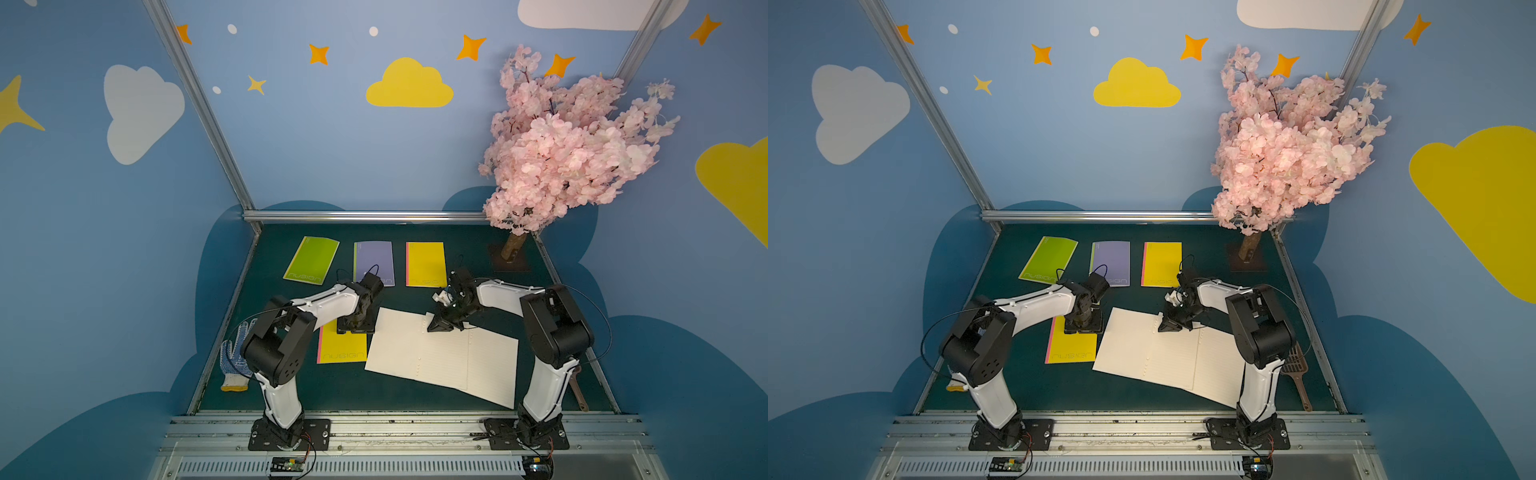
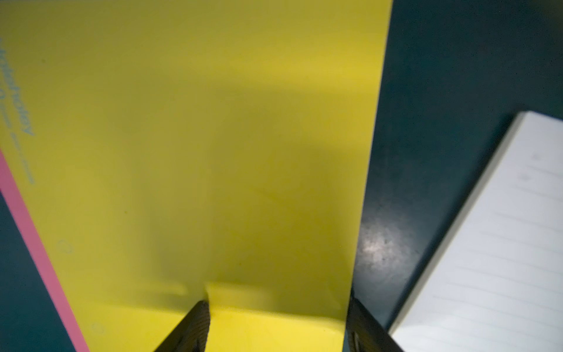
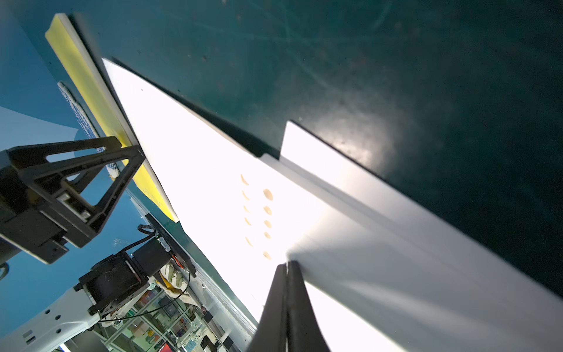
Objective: Close the notebook
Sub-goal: Move the notebook to the center of the board.
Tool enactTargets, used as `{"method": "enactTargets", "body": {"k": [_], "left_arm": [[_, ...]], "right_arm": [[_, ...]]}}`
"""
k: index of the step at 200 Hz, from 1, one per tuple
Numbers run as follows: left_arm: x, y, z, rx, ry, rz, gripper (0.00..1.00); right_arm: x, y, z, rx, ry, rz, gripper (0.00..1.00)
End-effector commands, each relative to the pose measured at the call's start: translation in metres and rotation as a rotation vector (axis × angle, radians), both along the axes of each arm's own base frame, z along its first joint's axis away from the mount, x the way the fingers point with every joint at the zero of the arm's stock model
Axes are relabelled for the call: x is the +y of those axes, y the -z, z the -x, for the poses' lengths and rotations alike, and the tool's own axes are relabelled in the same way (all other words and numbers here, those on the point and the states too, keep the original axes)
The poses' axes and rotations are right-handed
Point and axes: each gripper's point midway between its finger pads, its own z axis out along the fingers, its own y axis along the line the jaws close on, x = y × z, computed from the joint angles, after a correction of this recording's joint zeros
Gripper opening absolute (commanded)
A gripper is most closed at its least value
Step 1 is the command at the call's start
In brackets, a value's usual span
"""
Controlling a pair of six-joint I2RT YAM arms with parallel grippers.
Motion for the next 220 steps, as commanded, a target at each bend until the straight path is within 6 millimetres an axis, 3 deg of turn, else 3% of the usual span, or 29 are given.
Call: {"method": "enactTargets", "body": {"k": [1,98,144,220], "left_arm": [[0.031,0.003,0.019,0.076,-0.009,-0.086,0.71],[0.069,-0.001,0.020,0.083,-0.079,-0.105,0.71],[0.076,-0.005,0.016,0.069,-0.099,-0.099,0.71],[0.046,-0.028,0.003,-0.037,-0.059,0.092,0.71]], "right_arm": [[-0.006,0.006,0.002,0.013,0.009,0.030,0.05],[-0.006,0.005,0.001,0.010,0.006,0.034,0.05],[-0.005,0.004,0.001,0.009,0.005,0.032,0.05],[-0.003,-0.003,-0.003,-0.008,0.002,0.025,0.06]]}}
